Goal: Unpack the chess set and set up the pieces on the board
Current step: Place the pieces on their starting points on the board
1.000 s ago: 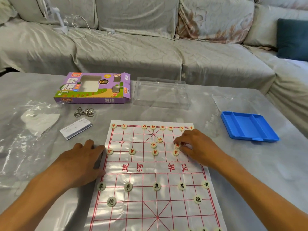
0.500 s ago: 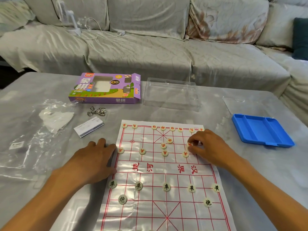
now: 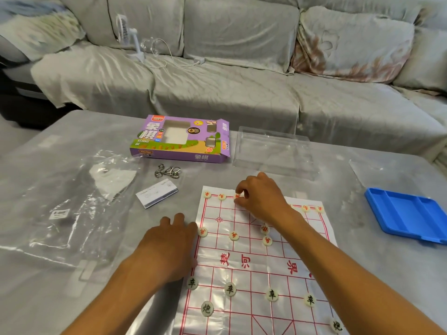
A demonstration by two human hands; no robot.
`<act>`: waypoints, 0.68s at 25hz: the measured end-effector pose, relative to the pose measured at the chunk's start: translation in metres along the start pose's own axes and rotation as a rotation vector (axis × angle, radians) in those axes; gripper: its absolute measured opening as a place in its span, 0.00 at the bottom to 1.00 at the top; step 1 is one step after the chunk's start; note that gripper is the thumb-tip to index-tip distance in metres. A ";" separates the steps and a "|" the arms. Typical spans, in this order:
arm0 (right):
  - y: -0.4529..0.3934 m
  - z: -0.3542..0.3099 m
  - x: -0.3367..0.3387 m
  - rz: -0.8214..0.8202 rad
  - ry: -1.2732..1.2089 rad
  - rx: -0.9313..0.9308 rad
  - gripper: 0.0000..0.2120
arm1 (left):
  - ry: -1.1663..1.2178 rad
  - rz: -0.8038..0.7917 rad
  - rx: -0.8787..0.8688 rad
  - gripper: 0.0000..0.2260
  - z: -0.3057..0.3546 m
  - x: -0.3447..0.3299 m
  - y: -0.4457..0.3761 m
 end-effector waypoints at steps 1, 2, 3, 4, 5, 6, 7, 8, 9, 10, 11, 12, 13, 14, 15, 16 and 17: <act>-0.002 0.000 -0.003 -0.017 0.020 -0.011 0.15 | 0.000 -0.001 0.005 0.28 0.000 0.000 0.000; -0.003 0.001 -0.006 -0.032 0.029 -0.020 0.15 | 0.002 -0.003 0.010 0.28 0.000 -0.001 -0.001; -0.002 0.002 -0.008 -0.042 0.028 -0.027 0.15 | 0.003 -0.007 0.015 0.28 0.001 -0.001 -0.001; -0.003 0.002 -0.010 -0.047 0.025 -0.029 0.14 | 0.002 -0.009 0.020 0.28 0.001 -0.002 -0.002; -0.003 0.003 -0.010 -0.049 0.024 -0.029 0.14 | -0.001 -0.008 0.025 0.28 0.001 -0.002 -0.002; -0.004 0.004 -0.010 -0.050 0.025 -0.028 0.14 | -0.004 -0.009 0.027 0.28 0.000 -0.003 -0.003; -0.005 0.004 -0.010 -0.051 0.027 -0.029 0.14 | -0.005 -0.009 0.029 0.28 -0.001 -0.004 -0.003; -0.006 0.004 -0.009 -0.055 0.028 -0.030 0.14 | -0.007 -0.011 0.031 0.28 -0.001 -0.004 -0.003; -0.007 0.003 -0.010 -0.062 0.032 -0.026 0.14 | -0.009 -0.011 0.032 0.28 -0.001 -0.004 -0.003; -0.008 0.001 -0.010 -0.070 0.038 -0.022 0.14 | -0.012 -0.012 0.031 0.28 -0.001 -0.005 -0.004; -0.008 0.000 -0.010 -0.078 0.036 -0.021 0.15 | -0.011 -0.015 0.029 0.28 -0.001 -0.005 -0.005; -0.006 -0.001 -0.008 -0.081 0.017 -0.025 0.16 | -0.005 -0.022 0.025 0.28 0.000 -0.006 -0.005; -0.001 -0.001 -0.005 -0.073 -0.018 -0.027 0.18 | 0.004 -0.028 0.021 0.28 -0.001 -0.005 -0.004; 0.005 0.000 0.000 -0.046 -0.064 -0.031 0.18 | 0.013 -0.028 0.016 0.28 -0.002 -0.004 -0.004; 0.015 0.006 0.005 -0.004 -0.113 -0.041 0.17 | 0.023 -0.027 0.009 0.28 -0.003 -0.003 -0.004; 0.030 0.013 0.011 0.040 -0.151 -0.056 0.15 | 0.032 -0.036 0.008 0.28 -0.004 -0.002 -0.004; 0.046 0.023 0.014 0.073 -0.172 -0.073 0.13 | 0.033 -0.046 0.015 0.28 -0.004 -0.002 -0.004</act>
Point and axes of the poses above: each hand's wrist, its own y-axis away from the middle knuckle, its own x-axis out of the back of the hand, z = x × y, the point moved 4 cm from there along -y, towards the middle knuckle, and after that the axes turned 13 degrees about -z, right-handed, at the moved point
